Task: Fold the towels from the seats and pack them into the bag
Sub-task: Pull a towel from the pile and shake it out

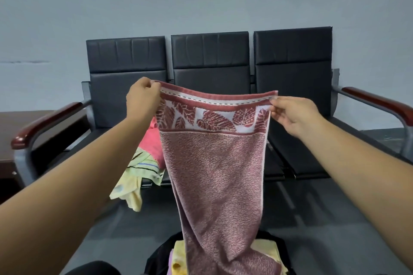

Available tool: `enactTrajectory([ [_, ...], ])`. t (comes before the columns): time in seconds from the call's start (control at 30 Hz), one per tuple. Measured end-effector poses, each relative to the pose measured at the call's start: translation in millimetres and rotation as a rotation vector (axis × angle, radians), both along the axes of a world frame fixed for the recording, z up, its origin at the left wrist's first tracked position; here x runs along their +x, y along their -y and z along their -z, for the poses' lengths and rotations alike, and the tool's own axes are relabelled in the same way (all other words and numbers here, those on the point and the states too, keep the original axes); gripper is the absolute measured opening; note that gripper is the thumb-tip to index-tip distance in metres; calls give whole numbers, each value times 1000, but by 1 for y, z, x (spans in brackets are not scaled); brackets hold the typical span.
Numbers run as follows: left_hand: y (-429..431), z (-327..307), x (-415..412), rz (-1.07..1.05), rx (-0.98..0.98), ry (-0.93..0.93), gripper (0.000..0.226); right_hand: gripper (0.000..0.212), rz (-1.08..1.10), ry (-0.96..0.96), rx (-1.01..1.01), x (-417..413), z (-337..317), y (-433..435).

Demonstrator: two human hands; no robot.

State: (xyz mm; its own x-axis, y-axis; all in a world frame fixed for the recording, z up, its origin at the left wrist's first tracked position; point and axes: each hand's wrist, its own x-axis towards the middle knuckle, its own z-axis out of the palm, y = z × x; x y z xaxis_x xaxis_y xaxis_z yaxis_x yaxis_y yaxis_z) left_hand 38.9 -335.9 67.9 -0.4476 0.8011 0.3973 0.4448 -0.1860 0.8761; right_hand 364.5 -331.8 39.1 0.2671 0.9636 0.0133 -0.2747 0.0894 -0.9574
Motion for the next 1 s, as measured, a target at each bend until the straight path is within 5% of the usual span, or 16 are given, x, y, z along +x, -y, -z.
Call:
enactTrajectory([
  [0.17, 10, -6, 26, 476, -2, 229, 20, 7, 5, 247, 92, -28, -17, 15],
  [0.47, 31, -17, 43, 1043, -174, 172, 24, 9, -104, 458, 229, -69, -40, 31],
  [0.7, 35, -20, 47, 695, 12, -469, 10, 20, -211, 657, 365, -71, -30, 42],
  [0.83, 35, -21, 48, 624, 37, -457, 8, 19, -272, 666, 390, -80, -30, 46],
  [1.0, 38, -22, 51, 638, -3, -441, 15, 26, -324, 903, 394, -85, -34, 51],
])
